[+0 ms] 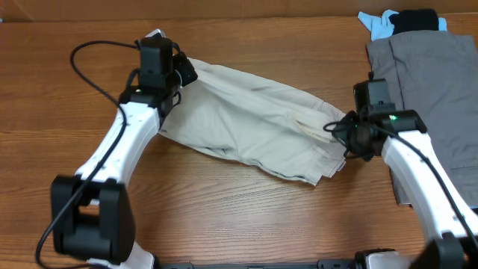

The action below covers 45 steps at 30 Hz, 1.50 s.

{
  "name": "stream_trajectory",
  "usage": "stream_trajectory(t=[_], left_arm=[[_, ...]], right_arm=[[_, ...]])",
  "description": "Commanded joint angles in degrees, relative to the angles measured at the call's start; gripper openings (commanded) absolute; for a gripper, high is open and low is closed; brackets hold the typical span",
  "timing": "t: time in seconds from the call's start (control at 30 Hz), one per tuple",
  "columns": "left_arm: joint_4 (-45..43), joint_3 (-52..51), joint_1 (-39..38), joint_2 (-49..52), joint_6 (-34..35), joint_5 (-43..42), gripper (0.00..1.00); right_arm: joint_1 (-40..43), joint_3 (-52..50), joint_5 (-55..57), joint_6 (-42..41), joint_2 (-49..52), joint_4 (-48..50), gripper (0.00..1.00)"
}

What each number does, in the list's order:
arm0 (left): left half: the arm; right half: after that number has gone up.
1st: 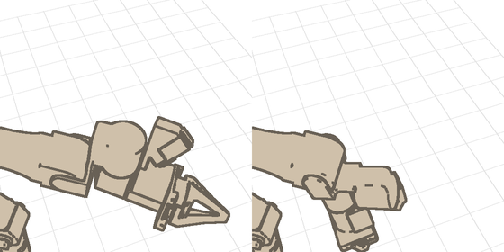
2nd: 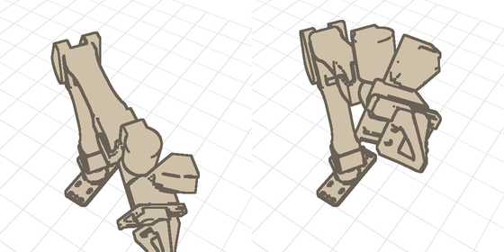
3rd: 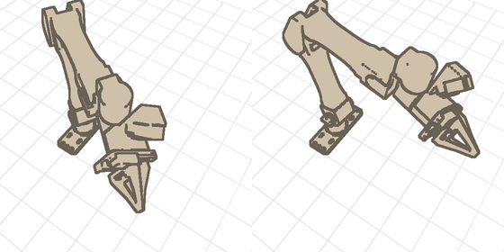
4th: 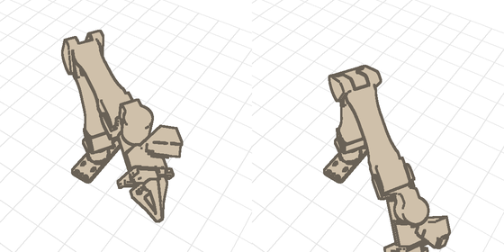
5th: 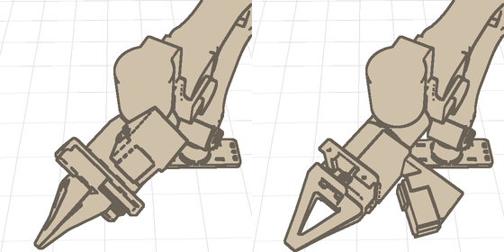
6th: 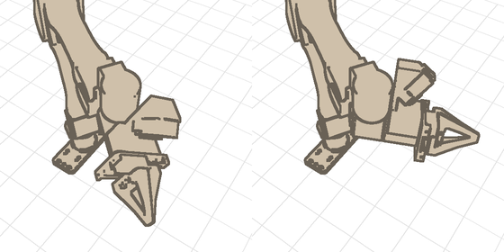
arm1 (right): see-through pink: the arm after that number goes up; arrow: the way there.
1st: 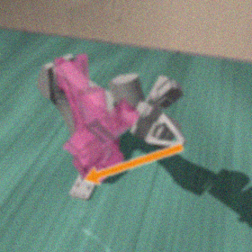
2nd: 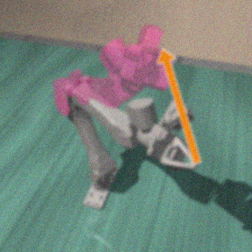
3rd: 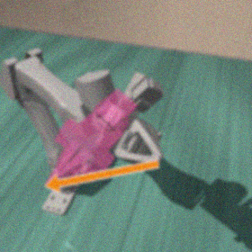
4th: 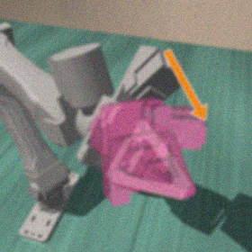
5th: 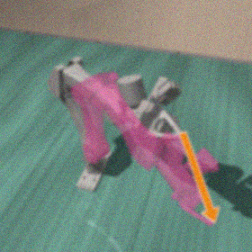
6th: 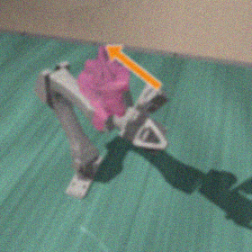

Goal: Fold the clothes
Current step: 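Lift the front hem with both grippers and fold it toward the back, then grasp the right end of the folded shorts with the right gripper and lift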

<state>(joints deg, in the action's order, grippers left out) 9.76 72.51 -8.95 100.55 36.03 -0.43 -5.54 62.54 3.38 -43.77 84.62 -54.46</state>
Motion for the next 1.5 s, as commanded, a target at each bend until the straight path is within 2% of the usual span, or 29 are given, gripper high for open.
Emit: stream_trajectory(t=[0.0,0.07,0.1,0.13,0.17,0.2,0.3,0.4,0.5,0.67,0.9,1.1,1.2,1.27,1.37,1.47], left_arm=[[-4.35,0.63,-0.04,3.41,0.37,3.58,0.05],[-6.91,0.63,-0.31,5.51,0.37,3.58,0.09],[-9.01,0.63,-0.48,7.34,0.37,3.58,0.31],[-9.73,0.63,-0.55,8.22,0.37,3.56,0.66],[-9.92,0.63,-0.57,8.63,0.37,3.56,1.00],[-9.97,0.63,-0.57,8.79,0.33,3.56,1.00],[-10.03,1.09,-0.11,8.11,-3.10,3.78,1.00],[-7.67,2.34,0.50,5.81,-7.50,2.62,1.00],[0.52,4.87,0.79,1.88,-13.94,-3.67,1.00],[16.57,9.07,0.63,-1.95,-18.32,-3.82,1.00],[29.11,10.14,1.73,-2.21,-20.94,-2.01,1.00],[30.51,10.14,1.95,-2.19,-23.50,-1.49,1.00],[30.69,10.14,1.95,-2.19,-23.65,-1.46,1.00],[30.80,10.14,1.95,-2.16,-23.65,-1.20,1.00],[30.38,10.14,1.95,-1.64,-23.61,1.05,1.00],[30.27,10.14,1.95,-0.92,-23.63,2.91,1.00]], right_arm=[[1.46,-0.57,3.91,2.27,4.96,3.78,0.04],[1.44,-0.57,3.85,3.21,8.35,8.44,0.08],[1.44,-0.57,3.65,3.56,10.86,11.56,0.22],[1.44,-0.57,3.63,3.56,12.52,13.27,0.53],[1.46,-0.57,3.45,3.56,13.42,13.97,0.78],[1.44,-0.57,3.43,3.54,14.10,14.40,1.00],[1.46,-0.39,3.39,3.56,14.03,13.73,1.00],[1.46,1.38,0.85,3.56,11.91,8.37,1.00],[1.44,2.95,-3.56,6.23,7.91,2.49,1.00],[1.16,1.99,-7.56,8.85,5.68,-3.32,1.00],[1.05,-5.07,-11.39,10.27,5.73,-1.97,1.00],[1.05,-13.09,-16.31,11.28,5.79,7.69,1.00],[1.05,-16.22,-18.86,13.66,5.81,14.23,0.92],[0.98,-18.08,-18.95,13.64,5.84,17.68,0.80],[0.61,-21.29,-18.95,13.57,5.88,23.87,0.72],[0.57,-23.91,-18.95,13.07,5.92,28.89,0.58]])
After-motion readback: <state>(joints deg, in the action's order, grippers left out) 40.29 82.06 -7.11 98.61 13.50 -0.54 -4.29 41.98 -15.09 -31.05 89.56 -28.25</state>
